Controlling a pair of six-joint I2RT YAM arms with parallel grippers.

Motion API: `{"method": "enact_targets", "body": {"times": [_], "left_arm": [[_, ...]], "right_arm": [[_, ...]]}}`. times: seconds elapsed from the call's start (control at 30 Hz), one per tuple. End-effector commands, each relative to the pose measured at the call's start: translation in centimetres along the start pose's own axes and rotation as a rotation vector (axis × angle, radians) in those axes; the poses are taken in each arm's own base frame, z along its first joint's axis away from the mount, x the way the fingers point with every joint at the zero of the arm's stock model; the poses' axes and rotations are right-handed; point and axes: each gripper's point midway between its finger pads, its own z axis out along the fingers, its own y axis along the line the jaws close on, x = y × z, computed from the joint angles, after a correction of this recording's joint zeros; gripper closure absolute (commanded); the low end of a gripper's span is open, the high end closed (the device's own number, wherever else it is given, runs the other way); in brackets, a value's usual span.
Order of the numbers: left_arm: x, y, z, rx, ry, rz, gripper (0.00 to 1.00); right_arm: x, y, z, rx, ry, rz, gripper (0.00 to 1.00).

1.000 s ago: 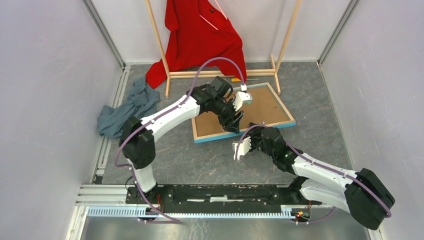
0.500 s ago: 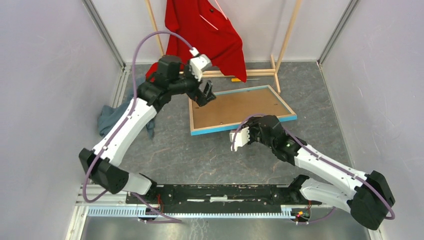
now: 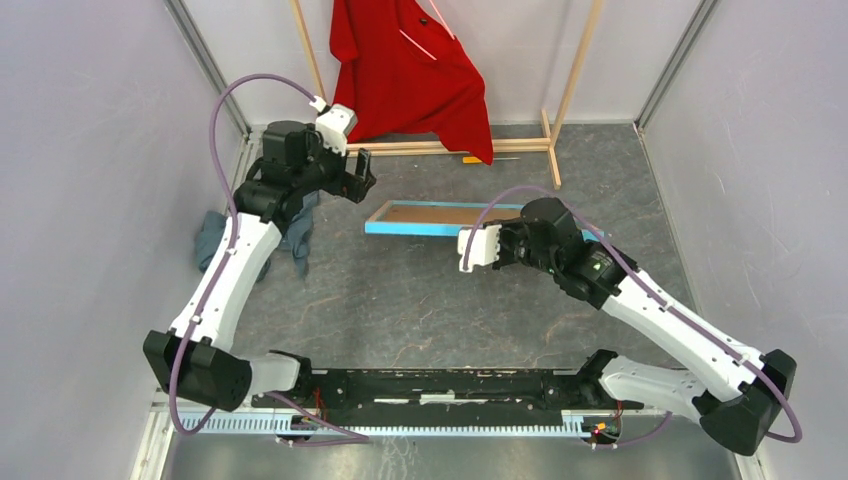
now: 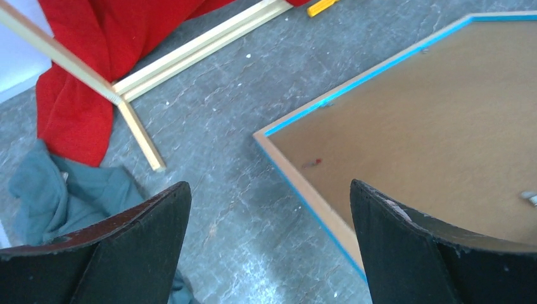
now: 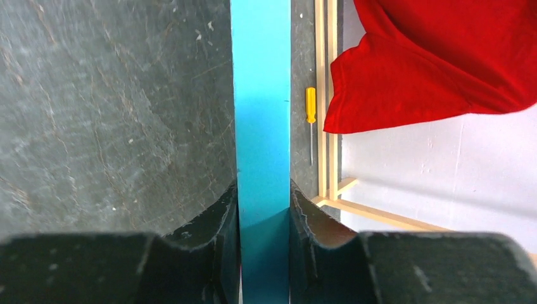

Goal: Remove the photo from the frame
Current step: Turn over the photo frame at the center of the board.

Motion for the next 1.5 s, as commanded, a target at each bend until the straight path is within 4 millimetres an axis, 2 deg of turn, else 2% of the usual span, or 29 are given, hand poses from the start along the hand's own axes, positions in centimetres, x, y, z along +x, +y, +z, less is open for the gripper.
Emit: {"method": "enact_targets", "body": {"times": [0.0,0.3,0.53,0.8,0.93,1.03,1.3,1.47], "left_arm": [[-1.1,1.4,-1.9,-0.061,-0.077,-0.046,0.00],[1.1,2.9,-3.1,-0.112,-0.060,-0.064,0.00],[2.1,2.9,-3.6,-0.126,-0.069,-0.061,0.00],[2.9,2.7,-3.6,-0.121,-0.075,-0.061,0.00],[3.1,2.7,-3.5,-0.116,-0.073,-0.065,0.00],[3.3,2.5,-3.4,-0.105,-0.073,-0.069,0.00],[4.1,2.1,-2.9,-0.081,-0.057,-0.075,0.00],[4.6,1.8,-2.5,-0.060,-0.051,-0.076,0.00]], "right_arm": [[-5.0,-8.0,-3.7,0.222,-0.153,0.151,1.00],[-9.1,-12.9,-6.5,0.263,-0.270,0.370,1.00],[-11.0,-15.2,-6.8,0.272,-0.329,0.538,1.00],[-12.0,-19.0,-8.8,0.286,-0.457,0.740,1.00],[-11.3,-20.2,-9.3,0.268,-0.519,0.851,1.00],[-10.3,-20.2,-8.8,0.243,-0.537,0.930,1.00],[-5.7,-17.2,-5.3,0.140,-0.541,1.190,1.00],[-2.8,-16.2,-4.2,0.112,-0.539,1.329,1.00]]}}
